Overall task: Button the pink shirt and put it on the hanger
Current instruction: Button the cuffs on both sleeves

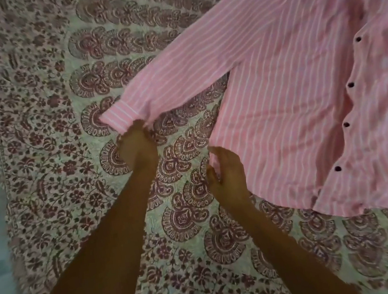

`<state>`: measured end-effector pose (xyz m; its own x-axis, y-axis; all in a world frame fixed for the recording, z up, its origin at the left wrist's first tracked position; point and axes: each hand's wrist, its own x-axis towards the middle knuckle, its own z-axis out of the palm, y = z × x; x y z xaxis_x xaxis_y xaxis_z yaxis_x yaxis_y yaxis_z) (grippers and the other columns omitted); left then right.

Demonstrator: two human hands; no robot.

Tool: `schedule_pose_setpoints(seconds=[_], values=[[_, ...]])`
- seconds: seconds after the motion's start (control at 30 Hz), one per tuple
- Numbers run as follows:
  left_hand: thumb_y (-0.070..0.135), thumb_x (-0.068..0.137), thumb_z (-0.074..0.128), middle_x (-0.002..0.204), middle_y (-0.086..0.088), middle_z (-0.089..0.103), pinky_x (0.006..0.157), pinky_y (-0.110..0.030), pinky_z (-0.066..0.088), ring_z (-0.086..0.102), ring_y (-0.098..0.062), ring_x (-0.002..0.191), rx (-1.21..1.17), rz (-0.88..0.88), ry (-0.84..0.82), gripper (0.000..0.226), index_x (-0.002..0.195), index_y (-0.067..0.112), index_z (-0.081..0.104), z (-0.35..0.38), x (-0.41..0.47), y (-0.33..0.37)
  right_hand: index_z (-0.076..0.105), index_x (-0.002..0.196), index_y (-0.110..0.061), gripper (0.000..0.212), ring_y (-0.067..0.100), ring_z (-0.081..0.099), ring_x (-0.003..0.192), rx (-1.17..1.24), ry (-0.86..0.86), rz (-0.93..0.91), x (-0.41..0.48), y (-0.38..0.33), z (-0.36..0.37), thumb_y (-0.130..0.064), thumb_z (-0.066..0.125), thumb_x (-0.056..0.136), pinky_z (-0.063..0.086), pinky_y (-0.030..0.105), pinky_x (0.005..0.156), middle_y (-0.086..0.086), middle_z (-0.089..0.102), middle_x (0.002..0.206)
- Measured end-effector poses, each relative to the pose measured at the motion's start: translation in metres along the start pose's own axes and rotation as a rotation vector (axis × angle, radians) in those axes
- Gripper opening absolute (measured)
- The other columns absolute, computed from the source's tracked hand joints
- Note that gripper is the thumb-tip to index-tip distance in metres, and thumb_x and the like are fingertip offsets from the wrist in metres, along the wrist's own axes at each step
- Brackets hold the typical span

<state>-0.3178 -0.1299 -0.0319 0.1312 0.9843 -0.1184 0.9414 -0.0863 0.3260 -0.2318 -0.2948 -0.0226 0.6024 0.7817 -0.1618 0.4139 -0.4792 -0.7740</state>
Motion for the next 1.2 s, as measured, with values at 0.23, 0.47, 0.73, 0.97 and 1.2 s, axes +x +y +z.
schedule_pose_setpoints(seconds=[0.23,0.47,0.73,0.97,1.2], values=[[0.007,0.091,0.047,0.087,0.003,0.064,0.061,-0.016,0.051,0.06,-0.007,0.073,-1.137,-0.112,-0.616,0.022,0.108,0.011,0.061,-0.074,-0.028,0.048,0.05,0.122,-0.021,0.046,0.017,0.056,0.102,0.545,-0.083,0.461,0.006,-0.029,-0.011,-0.044,0.049,0.083,0.043,0.031,0.089,-0.001,0.06,0.112],[0.012,0.092,0.048,0.089,0.001,0.072,0.078,-0.032,0.052,0.066,-0.013,0.08,-1.264,-0.429,-0.748,0.019,0.106,0.011,0.061,-0.073,-0.036,0.038,0.047,0.124,-0.016,0.035,0.02,0.062,0.101,0.889,-0.045,0.573,0.019,-0.028,-0.023,-0.025,0.053,0.091,0.052,0.038,0.086,0.005,0.063,0.115],[0.003,0.078,0.066,0.094,-0.003,0.06,0.052,-0.01,0.044,0.056,-0.01,0.068,-0.514,-0.031,-0.21,0.025,0.101,0.006,0.057,-0.029,-0.054,0.003,0.061,0.096,-0.006,0.016,0.012,0.054,0.071,0.449,0.336,0.476,0.004,-0.004,-0.028,-0.006,0.063,0.081,0.044,0.012,0.06,0.001,0.061,0.08],[0.009,0.08,0.064,0.119,-0.012,0.049,0.08,-0.03,0.047,0.05,-0.026,0.108,-0.207,0.135,-0.205,0.022,0.101,0.014,0.066,0.004,-0.081,-0.02,0.067,0.104,-0.004,0.02,0.015,0.059,0.077,0.293,0.193,0.381,-0.021,0.008,-0.01,-0.01,0.06,0.086,0.044,0.004,0.069,0.012,0.068,0.094],[0.006,0.084,0.055,0.105,-0.014,0.061,0.067,-0.027,0.04,0.059,-0.029,0.087,-0.208,0.213,-0.233,0.025,0.105,0.012,0.067,0.01,-0.084,-0.011,0.067,0.103,-0.005,0.021,0.012,0.057,0.073,0.291,0.161,0.274,-0.018,0.007,-0.002,-0.016,0.06,0.088,0.045,0.016,0.069,0.013,0.067,0.095]])
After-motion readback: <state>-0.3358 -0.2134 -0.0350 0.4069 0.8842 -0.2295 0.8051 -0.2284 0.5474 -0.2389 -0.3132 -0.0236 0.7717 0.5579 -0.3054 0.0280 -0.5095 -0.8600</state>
